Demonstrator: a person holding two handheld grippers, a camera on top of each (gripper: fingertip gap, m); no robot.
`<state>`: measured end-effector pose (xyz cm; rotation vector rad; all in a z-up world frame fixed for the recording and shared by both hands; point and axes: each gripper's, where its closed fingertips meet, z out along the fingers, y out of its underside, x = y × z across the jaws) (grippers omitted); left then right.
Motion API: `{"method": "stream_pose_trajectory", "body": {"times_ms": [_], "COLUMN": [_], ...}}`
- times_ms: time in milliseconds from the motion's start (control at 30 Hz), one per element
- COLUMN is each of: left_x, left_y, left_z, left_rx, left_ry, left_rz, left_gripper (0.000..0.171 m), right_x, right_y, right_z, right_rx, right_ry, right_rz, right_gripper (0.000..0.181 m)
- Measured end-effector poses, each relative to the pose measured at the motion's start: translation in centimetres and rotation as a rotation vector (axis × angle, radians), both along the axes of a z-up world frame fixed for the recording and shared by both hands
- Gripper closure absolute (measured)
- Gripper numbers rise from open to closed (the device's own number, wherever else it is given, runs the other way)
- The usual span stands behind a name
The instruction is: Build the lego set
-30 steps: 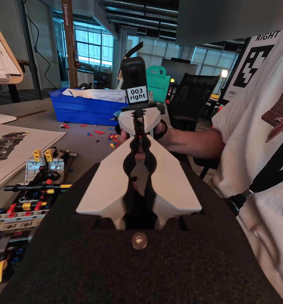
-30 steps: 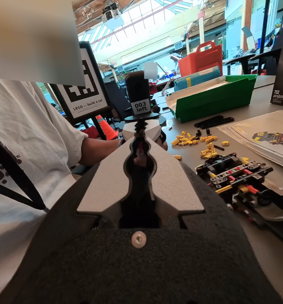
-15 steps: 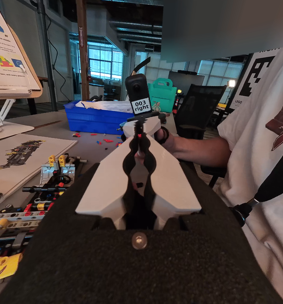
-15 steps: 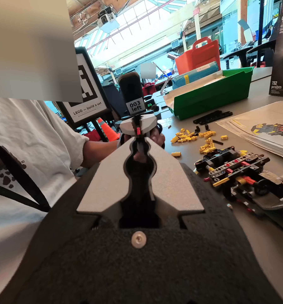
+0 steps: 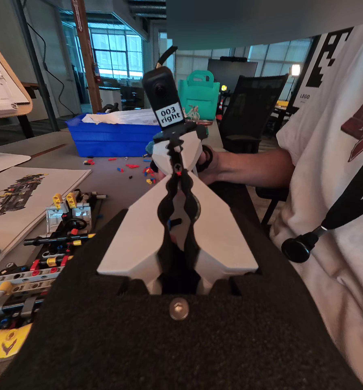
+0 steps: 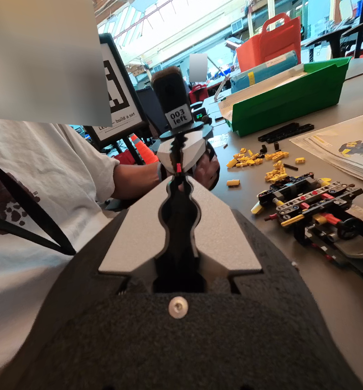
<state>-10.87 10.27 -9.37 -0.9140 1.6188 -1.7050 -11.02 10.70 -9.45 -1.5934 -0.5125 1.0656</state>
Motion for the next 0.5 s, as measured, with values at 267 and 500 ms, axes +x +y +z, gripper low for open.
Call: {"method": "stream_pose_trajectory", "body": {"times_ms": [267, 500], "left_x": [-0.4, -1.0], "left_y": [-0.7, -1.5], "left_z": [-1.6, -1.8], "left_rx": [0.118, 0.143], "left_ry": [0.036, 0.039], "left_rz": [-0.041, -0.110], "left_gripper": [0.171, 0.170], "right_x": [-0.4, -1.0], "right_y": [-0.8, -1.7], "right_z": [-1.5, -1.6], "right_rx": [-0.144, -0.334], "right_ry": [0.036, 0.241], "right_rz": [0.095, 0.262], "right_gripper": [0.175, 0.175]}}
